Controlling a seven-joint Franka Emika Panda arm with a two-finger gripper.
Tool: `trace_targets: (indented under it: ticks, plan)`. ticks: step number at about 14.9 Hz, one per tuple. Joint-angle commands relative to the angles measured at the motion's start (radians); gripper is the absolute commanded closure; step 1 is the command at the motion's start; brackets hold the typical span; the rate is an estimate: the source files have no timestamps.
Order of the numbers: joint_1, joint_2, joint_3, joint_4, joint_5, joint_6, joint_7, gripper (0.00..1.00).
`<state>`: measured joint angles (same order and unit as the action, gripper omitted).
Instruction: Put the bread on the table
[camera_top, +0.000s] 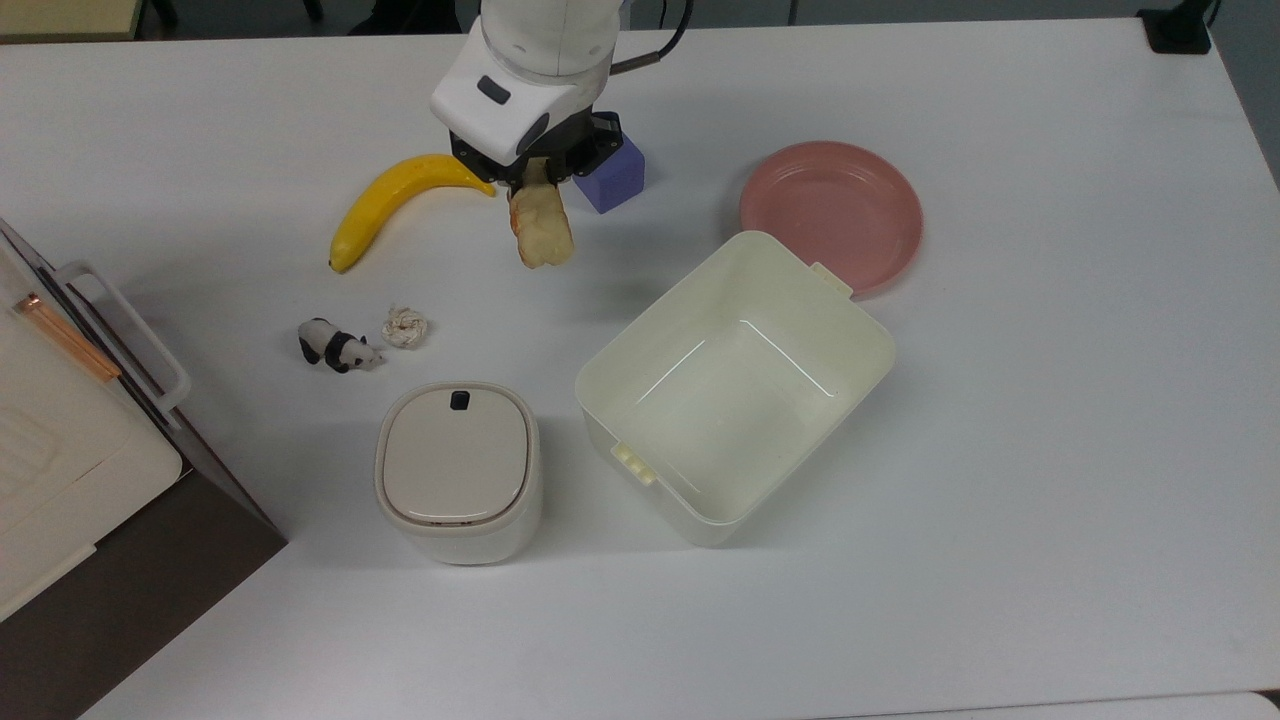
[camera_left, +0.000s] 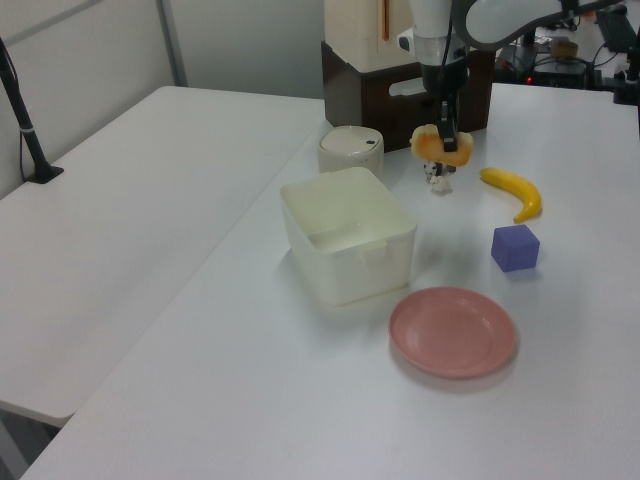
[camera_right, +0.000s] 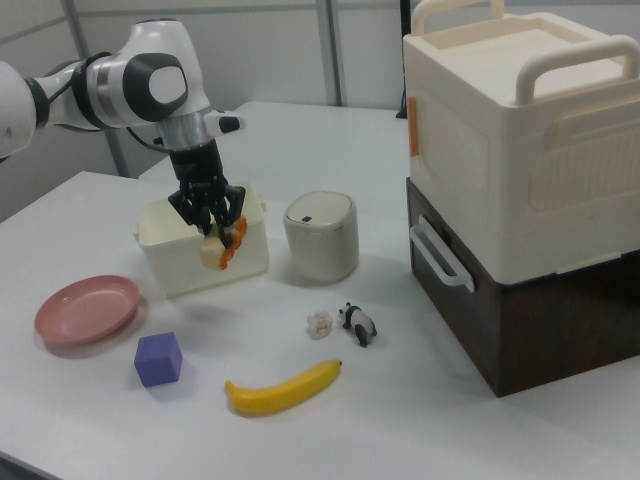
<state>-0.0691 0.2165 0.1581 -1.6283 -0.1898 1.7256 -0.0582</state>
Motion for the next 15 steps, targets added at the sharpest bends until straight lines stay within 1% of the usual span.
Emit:
trace_targets:
  ticks: [1,2,3,4,5,7,10,13,14,15]
  plan:
    - [0.000,0.001,-0.005,-0.007,0.013,0.022,-0.034,0.48]
    - [-0.001,0.000,-0.006,-0.005,0.012,0.022,-0.034,0.38]
    - [-0.008,0.000,-0.006,0.005,0.009,0.022,-0.034,0.32]
    - [-0.009,0.000,-0.006,0.014,0.010,0.020,-0.034,0.20]
    - [-0.009,0.000,-0.006,0.019,0.012,0.022,-0.034,0.12]
    - [-0.012,-0.002,-0.006,0.034,0.016,0.017,-0.034,0.00]
    - [-0.021,-0.002,-0.006,0.056,0.019,0.017,-0.012,0.00]
    - [-0.026,-0.002,-0.006,0.058,0.009,0.022,0.024,0.00]
    - [-0.026,-0.002,-0.008,0.059,0.015,0.022,0.038,0.00]
    - [-0.029,-0.002,-0.008,0.077,0.009,0.022,0.046,0.00]
